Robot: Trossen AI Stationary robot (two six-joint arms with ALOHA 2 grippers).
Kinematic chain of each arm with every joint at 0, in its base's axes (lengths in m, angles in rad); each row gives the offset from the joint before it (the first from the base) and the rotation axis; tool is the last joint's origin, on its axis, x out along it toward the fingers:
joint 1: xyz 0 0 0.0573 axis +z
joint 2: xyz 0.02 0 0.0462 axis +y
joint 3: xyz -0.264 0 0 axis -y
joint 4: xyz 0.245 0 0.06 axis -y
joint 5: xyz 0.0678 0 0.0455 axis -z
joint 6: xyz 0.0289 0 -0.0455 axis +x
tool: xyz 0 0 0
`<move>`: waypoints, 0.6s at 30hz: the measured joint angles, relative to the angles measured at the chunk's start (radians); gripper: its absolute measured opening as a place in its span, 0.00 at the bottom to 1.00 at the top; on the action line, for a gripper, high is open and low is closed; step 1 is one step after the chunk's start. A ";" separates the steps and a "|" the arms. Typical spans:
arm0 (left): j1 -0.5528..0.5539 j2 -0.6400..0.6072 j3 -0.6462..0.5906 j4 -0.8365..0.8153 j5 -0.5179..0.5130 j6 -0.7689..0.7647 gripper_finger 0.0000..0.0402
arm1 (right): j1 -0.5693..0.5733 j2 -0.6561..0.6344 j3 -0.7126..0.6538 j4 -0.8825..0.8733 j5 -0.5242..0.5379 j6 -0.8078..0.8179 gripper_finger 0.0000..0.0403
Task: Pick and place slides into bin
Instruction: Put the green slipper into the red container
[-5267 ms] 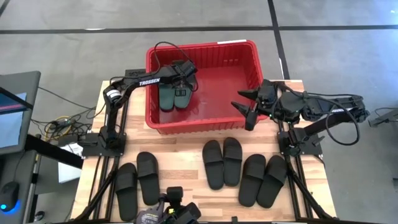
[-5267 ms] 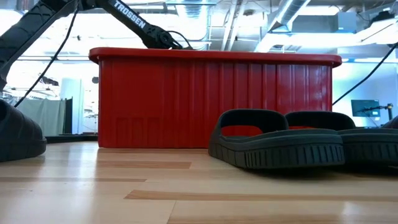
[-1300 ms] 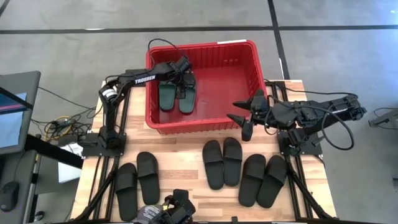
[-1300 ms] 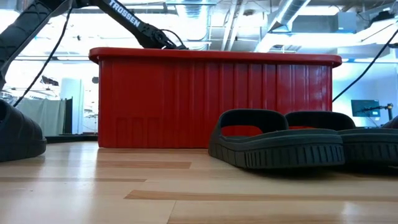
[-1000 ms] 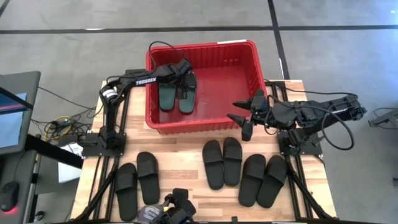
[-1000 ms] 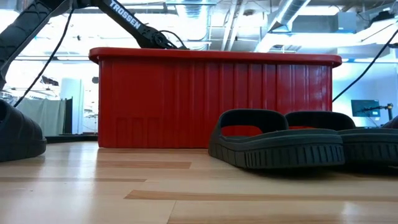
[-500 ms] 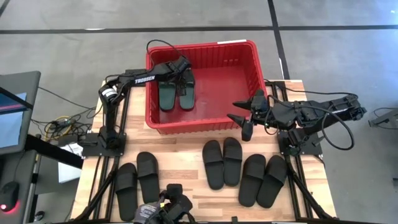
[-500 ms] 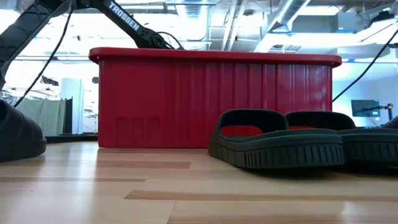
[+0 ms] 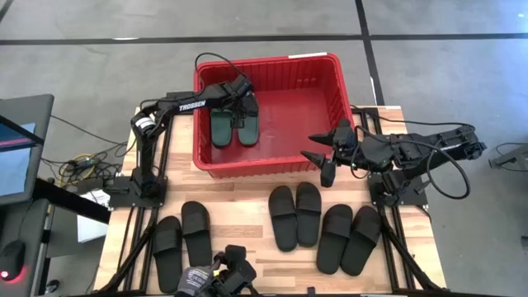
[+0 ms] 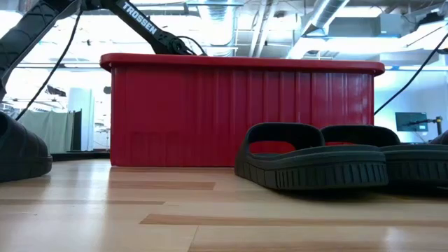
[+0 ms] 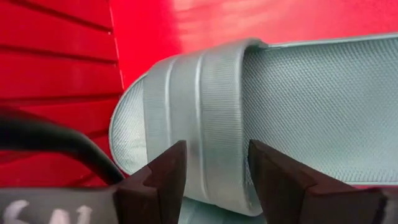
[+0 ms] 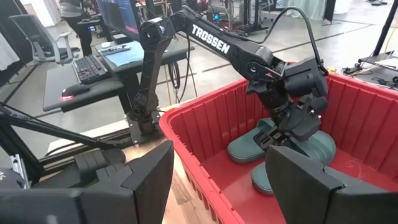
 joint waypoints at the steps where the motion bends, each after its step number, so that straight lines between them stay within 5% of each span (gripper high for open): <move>1: -0.001 0.000 0.000 0.000 0.003 0.000 0.40 | 0.000 0.000 0.000 0.000 0.000 0.000 0.59; 10: -0.012 0.000 0.000 0.000 0.094 -0.045 0.42 | 0.000 0.000 0.000 0.000 0.000 0.000 0.59; 18: -0.013 0.000 0.000 -0.018 0.049 -0.054 0.51 | 0.000 0.000 0.000 -0.001 -0.001 0.000 0.59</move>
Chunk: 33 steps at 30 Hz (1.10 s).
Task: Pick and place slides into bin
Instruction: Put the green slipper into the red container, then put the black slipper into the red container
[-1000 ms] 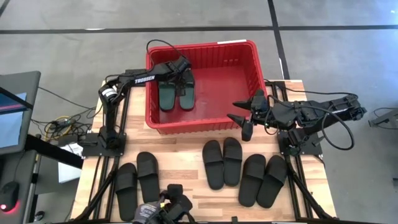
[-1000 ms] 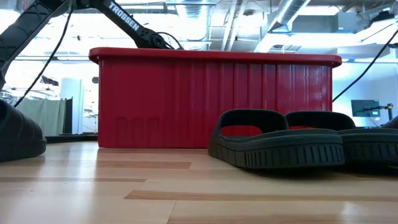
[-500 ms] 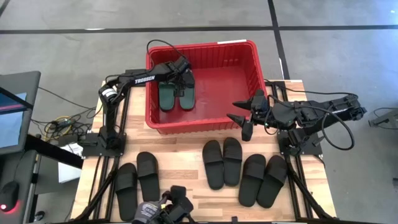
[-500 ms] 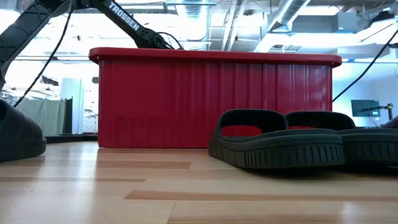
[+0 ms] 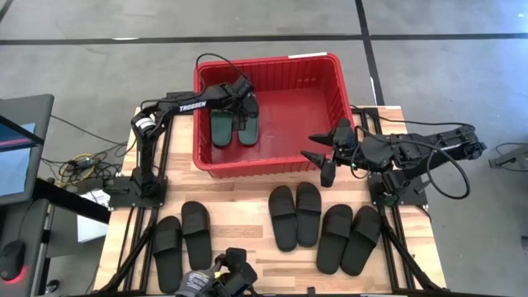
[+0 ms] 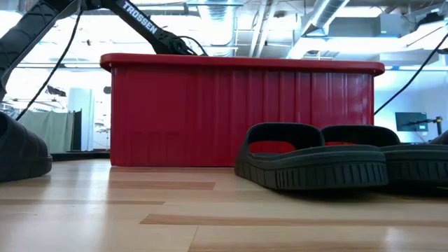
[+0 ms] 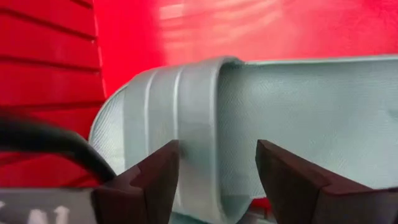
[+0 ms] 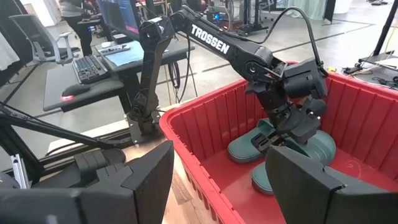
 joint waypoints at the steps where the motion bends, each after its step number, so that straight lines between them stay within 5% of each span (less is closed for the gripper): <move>1: 0.000 0.000 0.000 0.000 -0.010 -0.002 0.51 | 0.000 0.000 0.000 0.000 0.000 0.000 0.59; 21: -0.086 -0.002 0.168 -0.206 -0.030 -0.055 0.54 | 0.010 0.000 0.000 -0.038 -0.004 0.016 0.59; 33: -0.257 -0.006 0.577 -0.573 -0.094 -0.186 0.54 | 0.029 -0.001 0.000 -0.057 -0.006 -0.050 0.59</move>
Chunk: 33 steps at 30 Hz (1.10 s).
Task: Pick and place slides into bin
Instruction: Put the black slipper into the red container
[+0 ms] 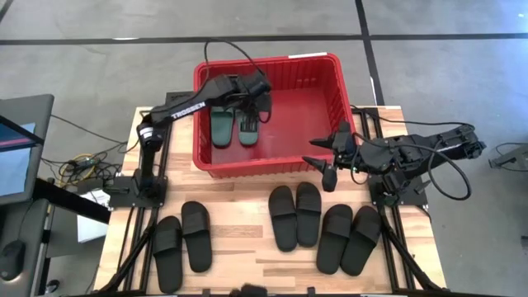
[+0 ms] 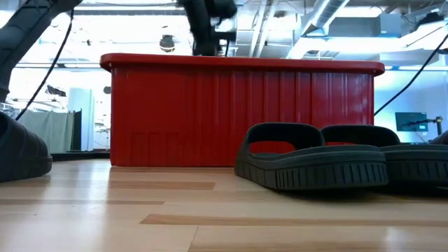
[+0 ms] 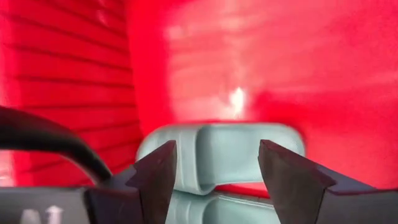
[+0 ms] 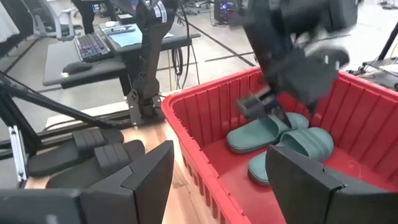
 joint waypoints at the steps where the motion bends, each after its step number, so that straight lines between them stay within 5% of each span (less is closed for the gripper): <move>1: -0.020 0.000 0.048 -0.029 -0.009 -0.016 0.54 | 0.000 0.000 0.000 0.000 0.000 -0.005 0.59; 5: -0.102 -0.001 0.226 -0.132 -0.019 -0.102 0.54 | 0.001 0.000 0.000 0.000 -0.002 -0.040 0.59; 19: -0.377 -0.218 0.174 -0.144 -0.105 -0.503 0.54 | 0.001 0.000 0.000 0.013 -0.083 -0.136 0.59; 33: -0.693 -0.226 0.174 -0.362 -0.222 -0.961 0.54 | 0.000 0.000 0.000 0.011 -0.172 -0.163 0.59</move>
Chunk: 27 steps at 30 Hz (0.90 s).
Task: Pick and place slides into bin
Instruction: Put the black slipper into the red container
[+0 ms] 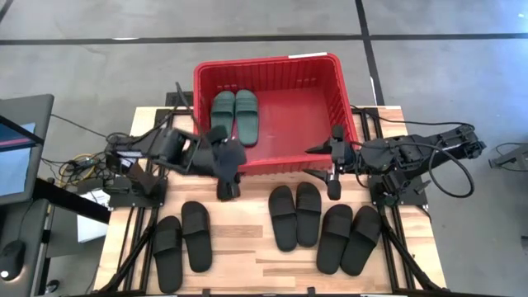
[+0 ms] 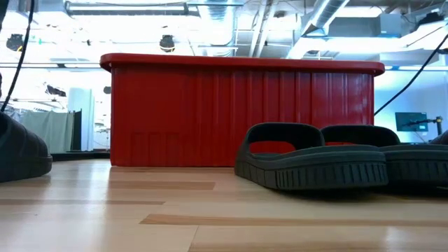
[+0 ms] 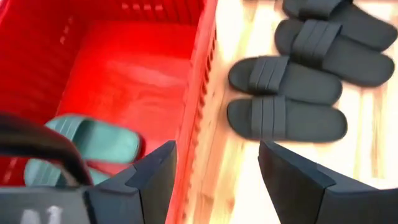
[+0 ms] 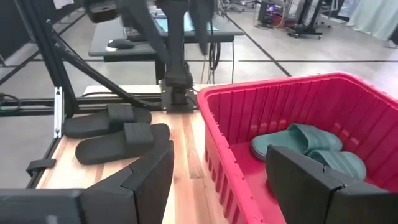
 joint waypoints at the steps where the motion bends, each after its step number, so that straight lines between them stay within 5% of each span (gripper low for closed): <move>1: -0.026 0.000 0.000 -0.029 -0.024 -0.038 0.54 | 0.000 0.000 0.000 0.000 -0.003 0.001 0.59; 14: -0.287 -0.010 -0.147 -0.047 -0.199 -0.336 0.54 | 0.031 0.000 0.000 0.001 -0.013 -0.062 0.59; 27: -0.466 -0.009 -0.497 -0.048 0.171 -0.632 0.54 | 0.031 0.000 0.000 -0.007 -0.012 -0.078 0.59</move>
